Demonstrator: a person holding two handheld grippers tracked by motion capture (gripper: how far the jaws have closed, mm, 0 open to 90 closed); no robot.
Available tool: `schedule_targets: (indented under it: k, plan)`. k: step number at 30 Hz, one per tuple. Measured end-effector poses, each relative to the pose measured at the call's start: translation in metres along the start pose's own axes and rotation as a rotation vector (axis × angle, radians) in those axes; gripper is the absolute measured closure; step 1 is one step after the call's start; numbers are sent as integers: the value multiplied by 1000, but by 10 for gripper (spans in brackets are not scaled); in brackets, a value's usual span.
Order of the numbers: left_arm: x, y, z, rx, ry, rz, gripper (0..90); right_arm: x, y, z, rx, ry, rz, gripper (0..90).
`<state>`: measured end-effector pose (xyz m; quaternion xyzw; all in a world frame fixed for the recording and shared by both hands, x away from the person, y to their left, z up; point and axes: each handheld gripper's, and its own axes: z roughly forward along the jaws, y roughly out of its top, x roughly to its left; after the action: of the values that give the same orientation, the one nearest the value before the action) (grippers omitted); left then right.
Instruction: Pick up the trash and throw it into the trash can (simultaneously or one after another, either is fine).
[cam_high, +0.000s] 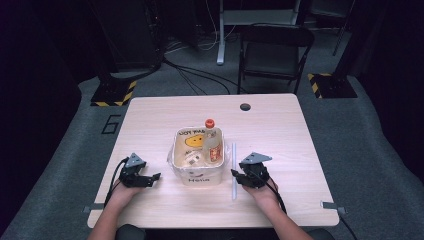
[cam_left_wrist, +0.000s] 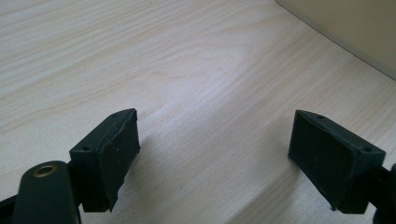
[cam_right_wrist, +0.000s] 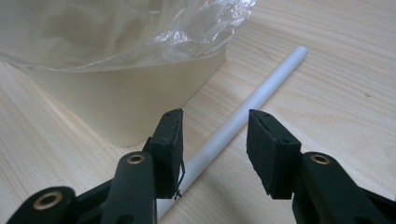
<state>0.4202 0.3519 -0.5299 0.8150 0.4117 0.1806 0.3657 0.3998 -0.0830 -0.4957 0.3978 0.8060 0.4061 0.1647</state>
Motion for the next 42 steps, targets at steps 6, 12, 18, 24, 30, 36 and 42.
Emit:
schedule_targets:
  k: [6, 12, 18, 24, 30, 36, 42]
  plan:
    - [0, 0, 0, 0, 0, 0, 160, 0, -5, 6, 4, 1, 44, 573]
    - [0, 0, 0, 0, 0, 0, 160, 3, -6, 13, 17, -27, 56, 597]
    - [0, 0, 0, 0, 0, 0, 160, 5, -9, 20, 31, -55, 54, 606]
    - [0, 0, 0, 0, 1, 0, 160, 5, -10, 25, 52, -82, 51, 636]
    - [0, 0, 0, 0, 0, 0, 160, 5, -12, 25, 61, -109, 34, 690]
    - [0, 0, 0, -1, -1, -6, 160, -2, -13, 24, 64, -145, 56, 764]
    - [0, 0, 0, 0, 0, -1, 160, -6, -14, 22, 71, -173, 75, 790]
